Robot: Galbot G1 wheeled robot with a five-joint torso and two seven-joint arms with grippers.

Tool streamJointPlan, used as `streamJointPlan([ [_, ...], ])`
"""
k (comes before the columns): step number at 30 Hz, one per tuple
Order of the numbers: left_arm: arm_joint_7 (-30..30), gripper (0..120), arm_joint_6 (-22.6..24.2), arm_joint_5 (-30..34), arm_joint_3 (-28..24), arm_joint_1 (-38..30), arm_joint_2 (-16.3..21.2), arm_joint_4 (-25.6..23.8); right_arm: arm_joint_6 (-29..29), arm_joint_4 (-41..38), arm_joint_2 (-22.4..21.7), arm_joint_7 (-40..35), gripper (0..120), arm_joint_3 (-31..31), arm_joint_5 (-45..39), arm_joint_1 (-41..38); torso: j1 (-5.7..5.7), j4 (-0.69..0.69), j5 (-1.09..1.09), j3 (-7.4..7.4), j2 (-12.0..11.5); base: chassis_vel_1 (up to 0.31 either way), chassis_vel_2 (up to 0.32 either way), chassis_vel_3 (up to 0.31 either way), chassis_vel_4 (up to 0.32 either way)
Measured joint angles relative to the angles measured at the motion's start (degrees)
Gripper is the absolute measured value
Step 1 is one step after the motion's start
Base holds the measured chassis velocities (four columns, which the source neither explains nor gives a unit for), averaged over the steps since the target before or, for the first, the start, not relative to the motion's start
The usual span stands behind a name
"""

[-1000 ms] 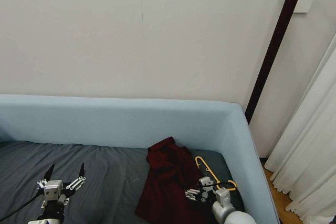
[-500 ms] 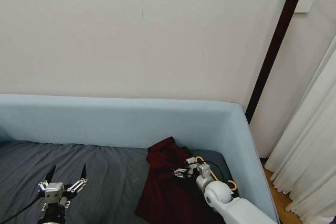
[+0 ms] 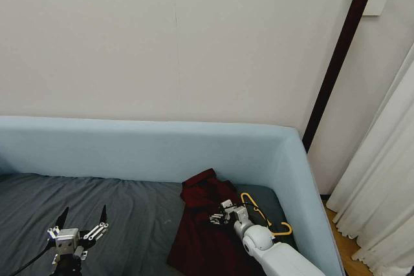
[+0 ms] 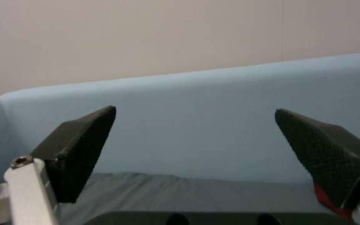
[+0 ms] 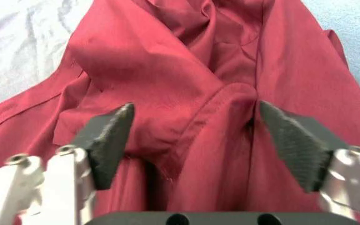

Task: Pick up the clothes from the sofa and hang them on the clothes hanger.

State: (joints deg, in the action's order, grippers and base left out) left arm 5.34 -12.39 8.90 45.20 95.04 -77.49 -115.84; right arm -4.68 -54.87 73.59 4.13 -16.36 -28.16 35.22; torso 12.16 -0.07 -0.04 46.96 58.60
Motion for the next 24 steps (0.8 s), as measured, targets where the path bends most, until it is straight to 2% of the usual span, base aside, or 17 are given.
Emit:
streamJointPlan([
  [2,0.0,100,-0.1,0.0,-0.1,-0.1,-0.1,0.2,0.0,-0.3,-0.3,0.4,68,0.0,-0.2,0.1,0.0,-0.01,-0.01,0.0,0.0,0.0,0.0,0.0,0.0],
  [3,0.1,100,-0.2,-0.1,-0.3,-0.4,-0.2,0.4,0.2,-1.1,-0.3,0.6,52,0.0,-0.6,0.4,0.0,0.0,-0.01,0.0,0.0,0.0,0.0,0.0,0.0],
  [5,0.1,100,-0.2,-0.1,-0.4,-0.6,-0.1,0.5,0.4,-1.8,-0.2,0.6,41,0.0,-0.7,0.9,0.0,0.01,0.0,0.0,0.0,0.0,0.0,0.0,0.0],
  [7,0.1,100,-0.2,-0.1,-0.4,-0.6,-0.1,0.6,0.4,-2.0,-0.2,0.5,37,0.0,-0.7,1.0,0.0,0.01,0.0,0.0,0.0,0.0,0.0,0.0,0.0],
  [11,0.2,100,-0.2,-0.1,-0.5,-0.7,0.2,0.8,1.3,-2.7,-0.4,0.0,18,0.0,-0.8,1.3,0.0,0.0,0.0,0.0,0.0,0.0,0.0,0.0,0.0],
  [13,0.2,100,-0.3,-0.1,-0.5,-0.8,0.2,0.8,1.6,-3.0,-0.5,-0.3,15,0.0,-0.9,1.3,0.0,0.0,0.0,0.0,0.0,0.0,0.0,0.0,0.0],
  [15,0.2,100,-0.3,-0.1,-0.6,-0.9,0.4,1.0,2.3,-4.0,-0.9,-1.0,5,-0.1,-1.4,1.3,0.0,0.0,-0.01,0.0,0.0,0.0,0.0,0.0,0.0],
  [17,0.2,100,-0.3,0.0,-0.6,-0.9,0.5,1.1,2.9,-4.5,-1.0,-1.2,1,-0.1,-1.6,1.4,0.0,0.0,0.0,0.0,0.0,0.0,0.0,0.0,0.0],
  [21,0.2,100,-0.4,0.1,-0.7,-1.2,0.8,1.3,6.6,-7.5,-1.8,-1.4,0,-0.1,-3.9,1.3,-0.01,-0.01,0.0,0.0,0.0,0.0,0.0,0.0,0.0],
  [24,0.2,100,-0.5,0.3,-0.7,-1.5,1.0,1.5,11.6,-11.7,-2.3,-0.4,0,-0.1,-8.9,-0.5,-0.01,0.0,0.0,0.0,0.0,0.0,0.0,0.0,0.0],
])
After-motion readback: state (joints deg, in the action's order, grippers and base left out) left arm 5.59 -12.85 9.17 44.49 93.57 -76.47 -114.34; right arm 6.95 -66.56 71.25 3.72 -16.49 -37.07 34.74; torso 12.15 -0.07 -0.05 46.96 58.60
